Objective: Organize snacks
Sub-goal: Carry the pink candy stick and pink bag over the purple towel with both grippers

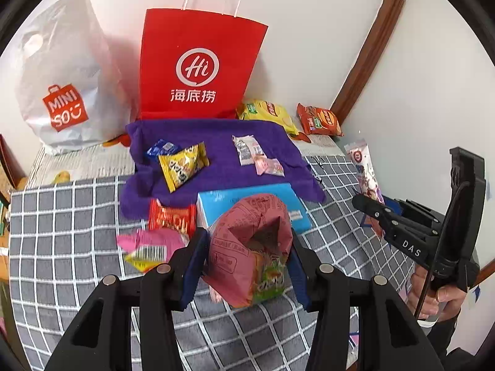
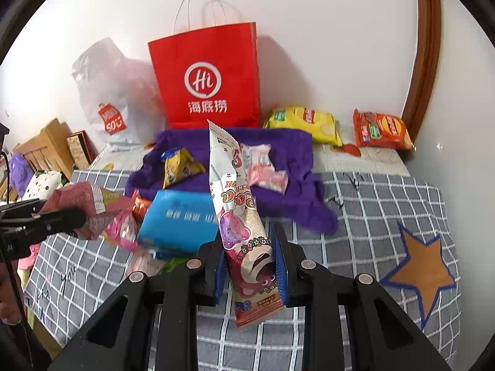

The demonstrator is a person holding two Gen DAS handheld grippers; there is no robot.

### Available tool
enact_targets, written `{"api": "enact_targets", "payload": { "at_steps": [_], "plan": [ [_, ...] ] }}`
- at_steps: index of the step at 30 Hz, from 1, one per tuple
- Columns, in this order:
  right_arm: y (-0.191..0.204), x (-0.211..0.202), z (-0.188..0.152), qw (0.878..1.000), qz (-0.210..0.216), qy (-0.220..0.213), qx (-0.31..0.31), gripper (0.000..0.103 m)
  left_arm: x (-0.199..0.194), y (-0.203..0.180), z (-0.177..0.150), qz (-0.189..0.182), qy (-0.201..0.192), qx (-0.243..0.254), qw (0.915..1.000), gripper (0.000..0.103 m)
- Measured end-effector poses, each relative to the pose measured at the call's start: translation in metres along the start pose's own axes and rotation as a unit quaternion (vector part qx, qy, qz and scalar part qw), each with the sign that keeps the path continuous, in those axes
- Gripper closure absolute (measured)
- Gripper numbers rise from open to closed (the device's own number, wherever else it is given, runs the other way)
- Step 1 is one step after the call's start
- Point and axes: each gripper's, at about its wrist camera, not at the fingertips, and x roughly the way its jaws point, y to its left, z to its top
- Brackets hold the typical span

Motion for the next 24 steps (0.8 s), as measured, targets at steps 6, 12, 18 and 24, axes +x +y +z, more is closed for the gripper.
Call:
{"api": "enact_targets", "payload": {
  "at_steps": [6,12,18,24],
  "plan": [
    [0.001,0.012,0.029,1.0,0.002,-0.01,-0.008,0.076,0.011,0.0,0.027,0.005,-0.002,0.009,0.9999,0.056],
    [0.006,0.028,0.052,1.0,0.006,-0.011,-0.019,0.076,0.02,0.004,0.049,0.018,-0.005,0.014,0.9997,0.056],
    [0.009,0.049,0.068,1.0,0.01,-0.001,-0.02,0.076,0.026,0.013,0.067,0.027,-0.011,0.012,0.9995,0.055],
    [0.011,0.064,0.083,1.0,0.013,-0.001,-0.015,0.076,0.034,0.024,0.078,0.032,-0.011,0.006,0.9994,0.055]
  ]
}}
